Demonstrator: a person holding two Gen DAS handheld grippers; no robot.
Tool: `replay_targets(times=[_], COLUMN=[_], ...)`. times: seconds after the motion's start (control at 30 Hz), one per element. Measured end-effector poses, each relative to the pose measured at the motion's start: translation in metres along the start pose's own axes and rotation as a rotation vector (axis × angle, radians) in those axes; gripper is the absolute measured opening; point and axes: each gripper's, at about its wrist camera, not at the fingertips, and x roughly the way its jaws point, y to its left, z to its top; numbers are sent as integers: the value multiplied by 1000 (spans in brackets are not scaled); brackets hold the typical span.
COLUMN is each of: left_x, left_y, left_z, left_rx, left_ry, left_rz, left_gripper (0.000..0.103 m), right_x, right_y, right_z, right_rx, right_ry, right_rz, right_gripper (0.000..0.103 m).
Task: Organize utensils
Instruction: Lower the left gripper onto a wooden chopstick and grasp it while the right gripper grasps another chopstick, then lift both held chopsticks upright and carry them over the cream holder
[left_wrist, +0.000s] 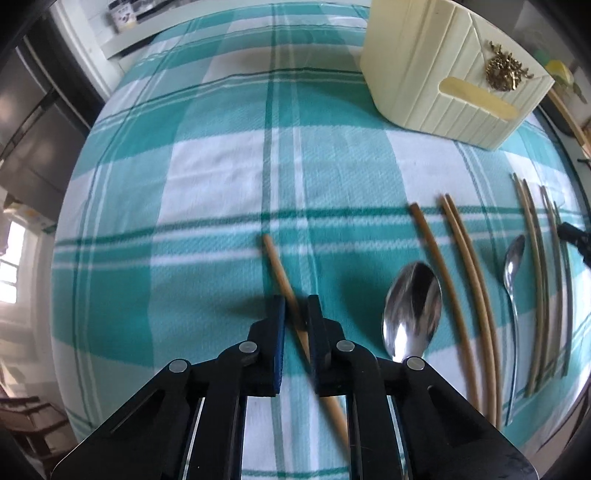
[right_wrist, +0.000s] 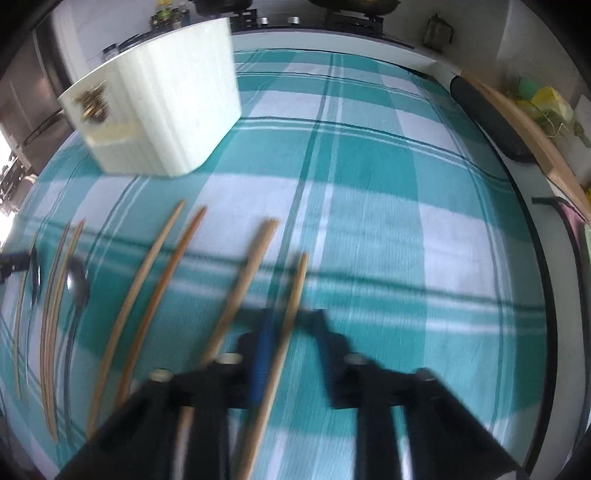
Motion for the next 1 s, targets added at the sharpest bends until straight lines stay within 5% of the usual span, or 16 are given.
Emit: replay_targets(times=[0.17,0.4,0.67,1.0], left_x=[-11,-98,-205,-304], left_y=[6,24,23,2], left_z=[4,-2,-5,128], left_rx=[-29,-52,5,-28], left_ry=[-50,-253,-477,-738], left_rz=[-56,-170,-217,-257], left_gripper=[4,4,4,4], right_x=[-18,-102,-194,-279], right_y=[-9,-5,8,51], right_z=[9,4,3,134], right_rx=[57,27,-10,-59], right_ry=[-45,-196,-372,-705], right_rz=[53,97,107,91], right_gripper=[6,6,6,6])
